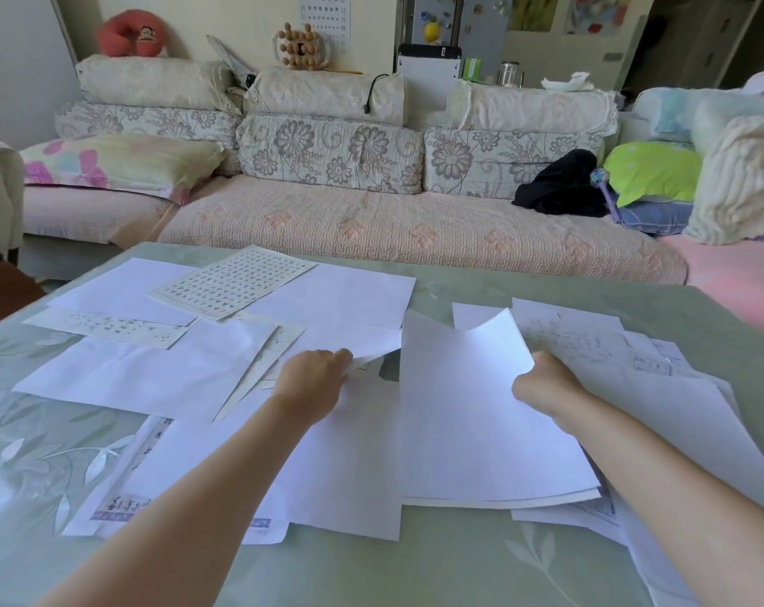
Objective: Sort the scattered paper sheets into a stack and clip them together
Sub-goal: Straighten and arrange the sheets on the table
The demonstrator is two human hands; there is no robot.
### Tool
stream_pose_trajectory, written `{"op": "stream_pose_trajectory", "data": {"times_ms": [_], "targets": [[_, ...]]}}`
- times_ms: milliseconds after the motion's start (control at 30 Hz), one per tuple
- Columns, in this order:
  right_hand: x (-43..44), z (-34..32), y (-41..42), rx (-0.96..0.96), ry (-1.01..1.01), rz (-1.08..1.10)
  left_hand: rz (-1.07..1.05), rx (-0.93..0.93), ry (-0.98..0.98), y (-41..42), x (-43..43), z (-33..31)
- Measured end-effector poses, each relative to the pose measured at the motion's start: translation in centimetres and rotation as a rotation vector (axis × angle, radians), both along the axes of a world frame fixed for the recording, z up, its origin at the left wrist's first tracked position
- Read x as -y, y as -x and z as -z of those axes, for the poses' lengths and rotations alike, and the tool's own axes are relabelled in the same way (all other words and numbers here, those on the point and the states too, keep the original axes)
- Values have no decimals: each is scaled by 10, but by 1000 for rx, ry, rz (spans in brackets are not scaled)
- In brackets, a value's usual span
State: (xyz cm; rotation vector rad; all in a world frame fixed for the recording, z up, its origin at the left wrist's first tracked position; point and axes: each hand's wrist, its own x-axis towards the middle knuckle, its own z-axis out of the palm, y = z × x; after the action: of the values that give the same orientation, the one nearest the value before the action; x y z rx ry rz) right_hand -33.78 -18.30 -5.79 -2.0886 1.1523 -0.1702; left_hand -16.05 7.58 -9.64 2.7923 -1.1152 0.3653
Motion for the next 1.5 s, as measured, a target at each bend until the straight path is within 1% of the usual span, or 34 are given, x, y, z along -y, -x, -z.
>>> {"op": "stream_pose_trajectory", "data": {"times_ms": [133, 167, 233, 267, 300, 333, 367, 400, 433, 467, 533, 567, 600, 633, 667, 700, 767, 800, 833, 867, 933, 1000, 1033, 1100, 1133, 1167, 1200, 1233, 1267, 1300, 1367, 1400, 1433, 1500], "targets": [[-8, -3, 1, -138, 21, -39, -9, -115, 190, 0, -12, -15], [-11, -4, 1, -199, 92, -60, 2, -148, 215, 0, -17, -20], [-19, -5, 2, -267, 364, -115, 10, -208, 235, 4, -26, -29], [-23, -3, 1, -221, 490, -165, -8, -232, 249, 7, -29, -33], [-28, 0, -1, -134, 558, -237, -36, -247, 271, 9, -33, -34], [-34, 1, -4, -33, 556, -327, -66, -253, 300, 11, -37, -36], [-43, 2, -7, 53, 502, -415, -98, -253, 334, 12, -41, -38], [-51, 2, -10, 109, 445, -498, -128, -250, 375, 13, -45, -40], [-61, 2, -13, 118, 424, -583, -155, -243, 420, 13, -49, -43], [-70, 4, -16, 97, 444, -674, -184, -233, 467, 13, -55, -47], [-86, 9, -23, -44, 521, -819, -239, -220, 581, 13, -65, -57], [-91, 13, -27, -125, 523, -838, -255, -220, 645, 13, -70, -60], [-95, 16, -31, -159, 496, -821, -252, -230, 700, 14, -75, -63], [-99, 15, -35, -140, 414, -763, -225, -259, 736, 15, -78, -65], [-103, 12, -39, -58, 251, -658, -176, -314, 752, 18, -81, -67], [-106, 4, -42, 57, 7, -527, -109, -388, 750, 22, -82, -67], [-102, -16, -48, 294, -569, -282, 37, -529, 688, 31, -79, -66], [-95, -24, -48, 350, -784, -225, 105, -591, 646, 35, -76, -64], [-87, -31, -47, 375, -917, -192, 158, -653, 609, 39, -73, -63], [-79, -36, -43, 379, -967, -167, 197, -708, 570, 42, -70, -62], [-64, -34, -34, 315, -880, -124, 250, -775, 451, 44, -66, -60], [-52, -22, -25, 142, -654, -131, 292, -864, 329, 44, -62, -57], [-47, -18, -19, 39, -514, -145, 304, -946, 302, 45, -59, -56], [-42, -14, -7, -93, -307, -159, 308, -1116, 343, 48, -50, -54], [-40, -13, -2, -128, -272, -158, 300, -1145, 383, 49, -44, -51], [-36, -13, 4, -154, -238, -158, 279, -1111, 416, 50, -35, -48], [-36, -15, 8, -192, -183, -158, 242, -1000, 418, 49, -26, -42], [-37, -17, 11, -227, -102, -168, 209, -841, 366, 47, -19, -34], [-37, -19, 14, -261, 4, -176, 201, -698, 264, 45, -12, -27], [-36, -20, 17, -304, 116, -188, 212, -611, 155, 45, -4, -20], [-36, -23, 19, -397, 363, -216, 241, -552, -11, 48, 16, -7], [-36, -24, 20, -417, 462, -245, 254, -537, -48, 49, 25, -2], [-32, -20, 19, -415, 519, -283, 262, -531, -45, 49, 32, 2], [-26, -11, 16, -381, 572, -369, 279, -534, 29, 48, 43, 4]]}}
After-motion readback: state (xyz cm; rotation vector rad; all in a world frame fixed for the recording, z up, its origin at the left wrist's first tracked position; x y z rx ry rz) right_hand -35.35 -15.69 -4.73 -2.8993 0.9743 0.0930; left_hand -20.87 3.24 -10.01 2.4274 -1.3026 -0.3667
